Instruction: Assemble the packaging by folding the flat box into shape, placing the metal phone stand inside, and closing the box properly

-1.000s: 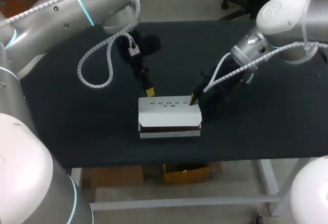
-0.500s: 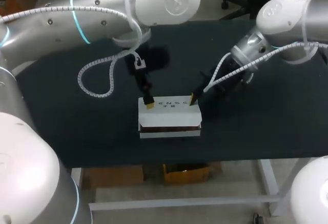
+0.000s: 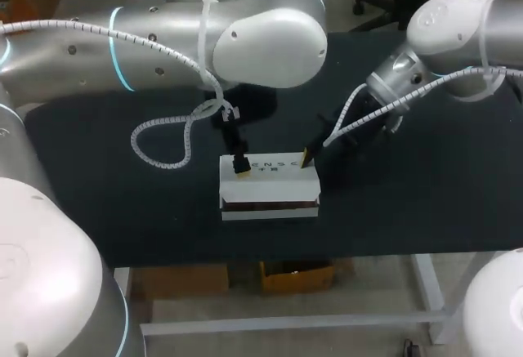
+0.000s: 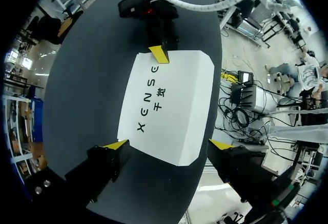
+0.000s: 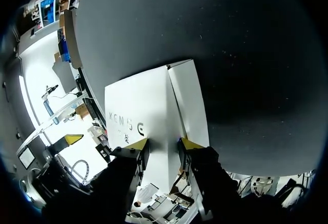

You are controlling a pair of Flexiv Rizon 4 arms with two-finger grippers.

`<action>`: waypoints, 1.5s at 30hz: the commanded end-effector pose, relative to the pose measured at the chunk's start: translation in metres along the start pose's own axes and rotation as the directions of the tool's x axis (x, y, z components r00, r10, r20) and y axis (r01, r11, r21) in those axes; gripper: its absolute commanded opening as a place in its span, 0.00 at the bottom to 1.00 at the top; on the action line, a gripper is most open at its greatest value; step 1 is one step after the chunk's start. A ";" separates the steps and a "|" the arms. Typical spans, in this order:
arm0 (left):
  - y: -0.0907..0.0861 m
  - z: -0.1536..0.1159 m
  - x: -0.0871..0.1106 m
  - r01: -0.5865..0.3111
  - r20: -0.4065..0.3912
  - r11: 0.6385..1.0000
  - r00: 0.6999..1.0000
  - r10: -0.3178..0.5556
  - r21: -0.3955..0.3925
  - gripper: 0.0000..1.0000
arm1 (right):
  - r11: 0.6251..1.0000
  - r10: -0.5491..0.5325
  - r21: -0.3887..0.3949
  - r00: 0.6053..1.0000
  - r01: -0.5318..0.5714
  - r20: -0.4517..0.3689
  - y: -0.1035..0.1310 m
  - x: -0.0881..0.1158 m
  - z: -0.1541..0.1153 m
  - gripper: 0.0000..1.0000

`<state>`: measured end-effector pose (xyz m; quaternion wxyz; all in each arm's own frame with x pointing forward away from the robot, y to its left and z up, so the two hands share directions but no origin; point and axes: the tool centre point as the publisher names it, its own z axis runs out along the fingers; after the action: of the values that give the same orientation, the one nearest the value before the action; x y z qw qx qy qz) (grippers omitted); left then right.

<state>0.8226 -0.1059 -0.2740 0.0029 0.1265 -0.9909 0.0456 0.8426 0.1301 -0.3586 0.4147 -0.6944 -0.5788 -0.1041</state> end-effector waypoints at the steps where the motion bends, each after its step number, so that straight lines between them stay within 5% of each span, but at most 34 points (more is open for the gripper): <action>1: -0.001 0.002 0.003 -0.006 0.023 1.000 1.000 0.006 -0.004 1.00 | 1.000 -0.001 0.003 1.000 0.001 0.000 0.002 0.001 0.001 0.35; 15: -0.007 0.019 0.027 -0.113 0.118 0.993 0.986 0.115 -0.020 1.00 | 1.000 0.005 0.008 1.000 -0.005 -0.001 0.005 -0.001 0.003 0.34; 45: -0.010 0.041 0.022 -0.123 0.213 0.992 0.969 0.128 -0.039 1.00 | 1.000 0.002 0.008 1.000 -0.002 0.003 0.005 0.002 0.003 0.33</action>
<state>0.8060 -0.1218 -0.3102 -0.0998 0.0666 -0.9925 0.0230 0.8448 0.1324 -0.3608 0.4148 -0.6946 -0.5788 -0.1024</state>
